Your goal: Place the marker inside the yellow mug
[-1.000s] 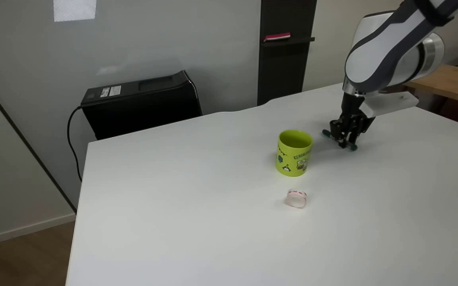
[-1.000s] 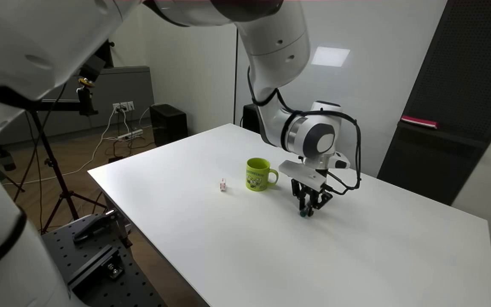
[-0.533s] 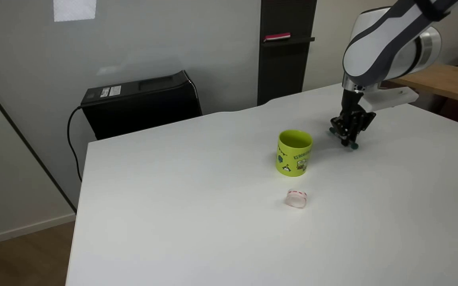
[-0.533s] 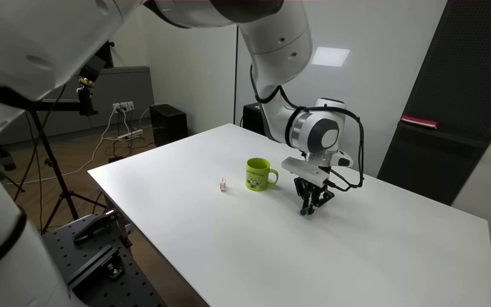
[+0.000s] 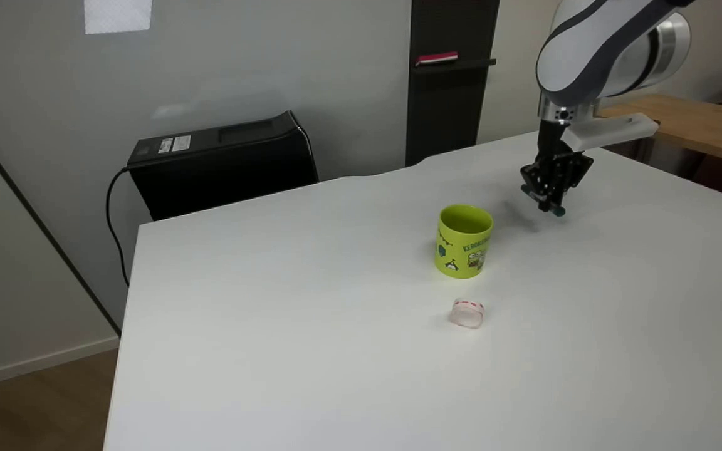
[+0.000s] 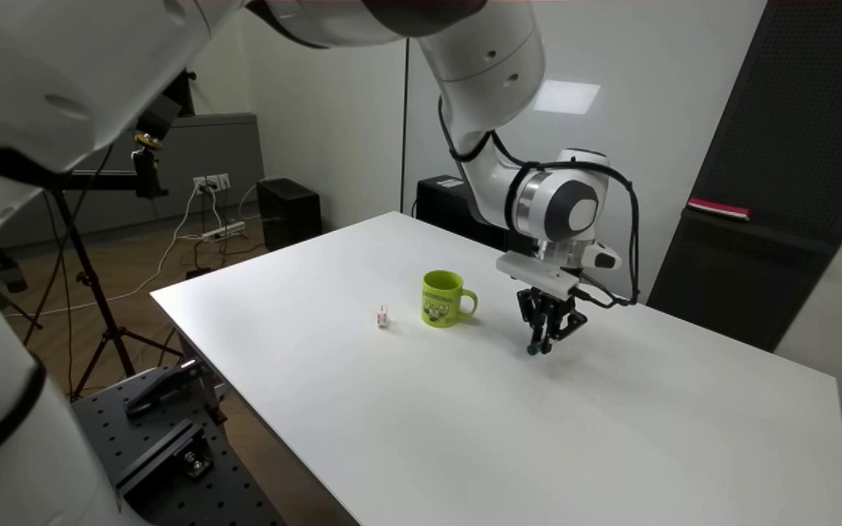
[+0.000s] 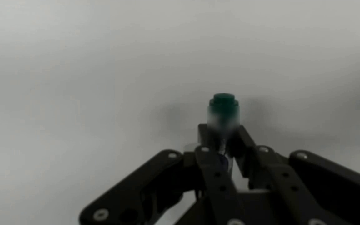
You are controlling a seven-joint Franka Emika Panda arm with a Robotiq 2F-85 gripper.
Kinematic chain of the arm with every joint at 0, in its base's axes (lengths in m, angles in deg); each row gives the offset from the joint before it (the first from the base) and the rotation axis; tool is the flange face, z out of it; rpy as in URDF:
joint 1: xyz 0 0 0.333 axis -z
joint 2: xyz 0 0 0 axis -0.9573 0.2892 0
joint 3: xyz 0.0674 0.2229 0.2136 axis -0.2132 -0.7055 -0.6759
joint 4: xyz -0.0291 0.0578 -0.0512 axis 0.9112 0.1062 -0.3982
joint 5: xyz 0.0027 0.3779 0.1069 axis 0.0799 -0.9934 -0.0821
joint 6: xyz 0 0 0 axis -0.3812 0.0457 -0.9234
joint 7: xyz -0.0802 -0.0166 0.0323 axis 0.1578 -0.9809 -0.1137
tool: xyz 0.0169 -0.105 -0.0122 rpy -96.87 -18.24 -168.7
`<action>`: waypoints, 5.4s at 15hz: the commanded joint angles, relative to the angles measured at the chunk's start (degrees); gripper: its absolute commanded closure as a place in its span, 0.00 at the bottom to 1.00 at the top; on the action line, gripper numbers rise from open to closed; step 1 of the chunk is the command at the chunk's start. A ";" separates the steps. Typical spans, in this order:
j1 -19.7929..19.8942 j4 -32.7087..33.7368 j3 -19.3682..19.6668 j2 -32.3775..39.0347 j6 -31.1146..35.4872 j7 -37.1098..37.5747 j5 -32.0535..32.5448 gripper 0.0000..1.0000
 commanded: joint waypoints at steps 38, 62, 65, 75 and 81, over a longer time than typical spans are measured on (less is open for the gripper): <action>-3.29 4.00 -5.93 -10.04 -22.95 5.47 -10.99 0.97; -2.51 6.68 -8.39 -6.28 -35.69 4.68 -22.58 0.97; -1.75 6.72 -8.22 -6.00 -36.90 4.44 -23.10 0.97; -0.57 7.56 -8.07 -5.59 -40.97 4.63 -25.04 0.97; -0.76 7.74 -7.88 -5.43 -40.21 4.41 -25.09 0.97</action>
